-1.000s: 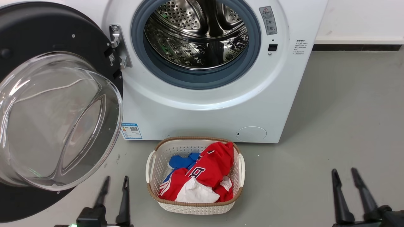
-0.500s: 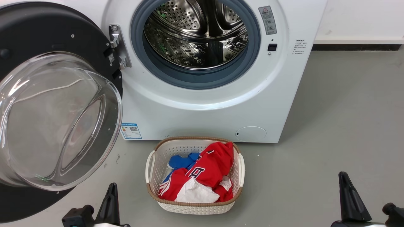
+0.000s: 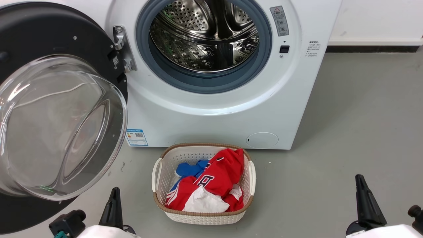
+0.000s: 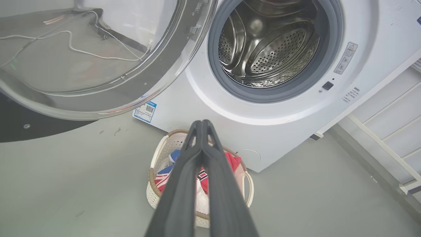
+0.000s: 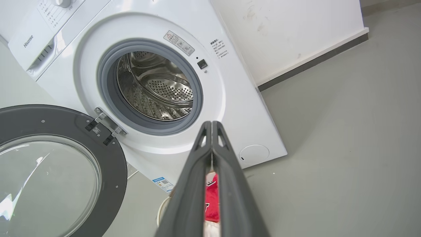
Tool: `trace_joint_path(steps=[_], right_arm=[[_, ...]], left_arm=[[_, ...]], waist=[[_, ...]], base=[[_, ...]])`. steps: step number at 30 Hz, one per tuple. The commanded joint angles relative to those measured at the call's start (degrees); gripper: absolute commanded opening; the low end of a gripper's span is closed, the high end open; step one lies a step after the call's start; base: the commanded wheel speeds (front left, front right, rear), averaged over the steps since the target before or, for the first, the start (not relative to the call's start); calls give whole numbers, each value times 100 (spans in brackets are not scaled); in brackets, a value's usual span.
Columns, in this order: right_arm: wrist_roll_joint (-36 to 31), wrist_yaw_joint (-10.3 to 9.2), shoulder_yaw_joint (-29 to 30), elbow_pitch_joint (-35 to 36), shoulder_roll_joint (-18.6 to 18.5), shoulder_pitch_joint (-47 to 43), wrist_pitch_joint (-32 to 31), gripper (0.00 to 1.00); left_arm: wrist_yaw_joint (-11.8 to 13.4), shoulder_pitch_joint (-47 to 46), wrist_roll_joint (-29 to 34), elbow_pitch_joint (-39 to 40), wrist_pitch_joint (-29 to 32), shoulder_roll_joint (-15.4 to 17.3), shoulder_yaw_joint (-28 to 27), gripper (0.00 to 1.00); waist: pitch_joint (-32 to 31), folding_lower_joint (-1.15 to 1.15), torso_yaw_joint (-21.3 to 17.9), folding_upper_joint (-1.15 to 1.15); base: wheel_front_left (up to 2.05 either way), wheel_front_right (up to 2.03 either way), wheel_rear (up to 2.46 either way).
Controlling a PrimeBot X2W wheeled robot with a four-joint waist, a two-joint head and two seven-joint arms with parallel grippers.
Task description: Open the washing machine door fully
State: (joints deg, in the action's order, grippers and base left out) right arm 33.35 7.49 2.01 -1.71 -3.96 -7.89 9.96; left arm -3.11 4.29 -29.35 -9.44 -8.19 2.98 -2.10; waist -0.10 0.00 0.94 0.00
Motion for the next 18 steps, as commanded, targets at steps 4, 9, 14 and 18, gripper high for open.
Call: trace_joint_path(steps=[4,9,14,18], right_arm=[[564,1,-6,-41,-70,239,-107,0],[1014,1,-6,-130,-84,331,-201,0],[1433,1,-2,-216,-94,421,-289,0],[1756,1,3,-282,-101,491,-359,0]], left_arm=[[-57,-218,-561,22,116,12,-54,0],[-90,-287,-1009,-14,222,11,-85,0],[-118,-350,-1436,-48,324,10,-115,0],[-144,-404,-1761,-76,403,9,-138,0]], waist=[[1,0,-4,0],[3,0,-9,0],[4,0,-14,0],[5,0,-18,0]], base=[[0,0,0],[0,0,0],[0,0,0],[0,0,0]])
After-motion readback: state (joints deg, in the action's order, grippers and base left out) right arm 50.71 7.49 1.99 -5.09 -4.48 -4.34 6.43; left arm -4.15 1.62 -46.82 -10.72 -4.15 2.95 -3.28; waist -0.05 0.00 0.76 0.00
